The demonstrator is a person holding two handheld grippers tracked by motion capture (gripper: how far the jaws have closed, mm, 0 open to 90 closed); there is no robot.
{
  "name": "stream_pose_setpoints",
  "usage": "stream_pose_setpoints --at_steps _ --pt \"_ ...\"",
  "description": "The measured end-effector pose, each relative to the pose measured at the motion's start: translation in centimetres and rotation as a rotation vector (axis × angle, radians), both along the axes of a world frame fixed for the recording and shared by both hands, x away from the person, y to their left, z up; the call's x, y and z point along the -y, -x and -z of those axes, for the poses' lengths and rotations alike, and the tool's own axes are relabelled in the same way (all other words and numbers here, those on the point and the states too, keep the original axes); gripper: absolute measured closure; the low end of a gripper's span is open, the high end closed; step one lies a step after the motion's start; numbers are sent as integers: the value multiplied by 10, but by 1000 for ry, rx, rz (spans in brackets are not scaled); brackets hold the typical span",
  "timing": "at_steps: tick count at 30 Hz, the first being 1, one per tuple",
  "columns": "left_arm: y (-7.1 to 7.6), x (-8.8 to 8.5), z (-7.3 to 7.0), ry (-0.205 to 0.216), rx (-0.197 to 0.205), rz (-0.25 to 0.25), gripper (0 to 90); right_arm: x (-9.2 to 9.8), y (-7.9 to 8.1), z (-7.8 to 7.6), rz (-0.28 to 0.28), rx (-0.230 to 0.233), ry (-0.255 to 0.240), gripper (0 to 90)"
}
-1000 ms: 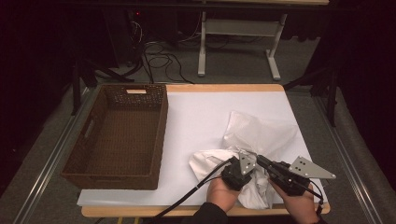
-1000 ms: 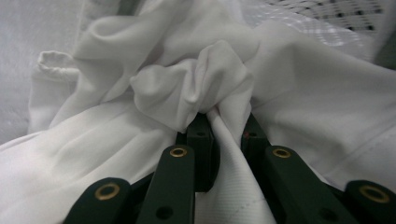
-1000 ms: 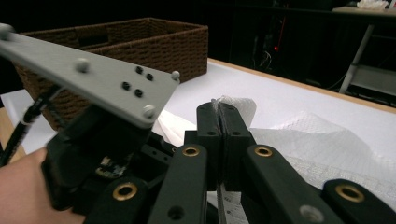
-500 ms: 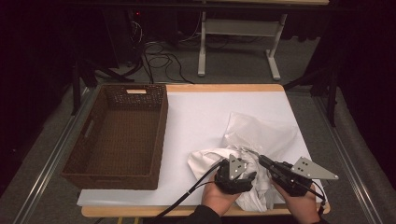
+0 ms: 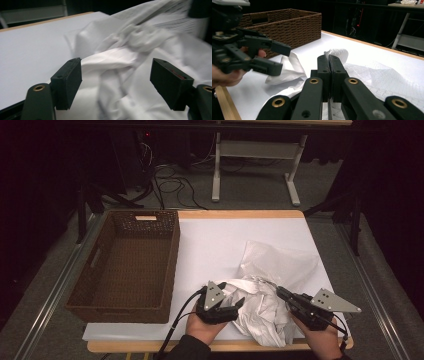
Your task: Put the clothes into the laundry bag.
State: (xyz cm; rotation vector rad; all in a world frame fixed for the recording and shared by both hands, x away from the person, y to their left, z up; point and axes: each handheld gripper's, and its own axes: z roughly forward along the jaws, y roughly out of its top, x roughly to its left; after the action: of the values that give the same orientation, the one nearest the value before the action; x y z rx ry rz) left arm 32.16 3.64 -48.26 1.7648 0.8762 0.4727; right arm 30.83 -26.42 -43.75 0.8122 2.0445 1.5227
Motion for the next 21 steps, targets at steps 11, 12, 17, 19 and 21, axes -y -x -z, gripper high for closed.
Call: stream_pose_setpoints --at_steps 11,12,17,19,21 --pt "-23 -19 24 -63 -67 -138 165 0 0 1 -3 -5 -3 900" --pt "-25 -19 27 -67 -99 -121 210 0 0 1 -3 -6 1 900" --pt "-22 -17 27 -27 -134 -72 766 -1 0 2 -2 -7 5 900" --pt "-17 -16 21 -9 -109 -62 847 -1 -1 2 -4 -7 2 900" --pt "-11 -15 14 26 -77 -43 855 -1 -1 2 -4 -8 3 900"
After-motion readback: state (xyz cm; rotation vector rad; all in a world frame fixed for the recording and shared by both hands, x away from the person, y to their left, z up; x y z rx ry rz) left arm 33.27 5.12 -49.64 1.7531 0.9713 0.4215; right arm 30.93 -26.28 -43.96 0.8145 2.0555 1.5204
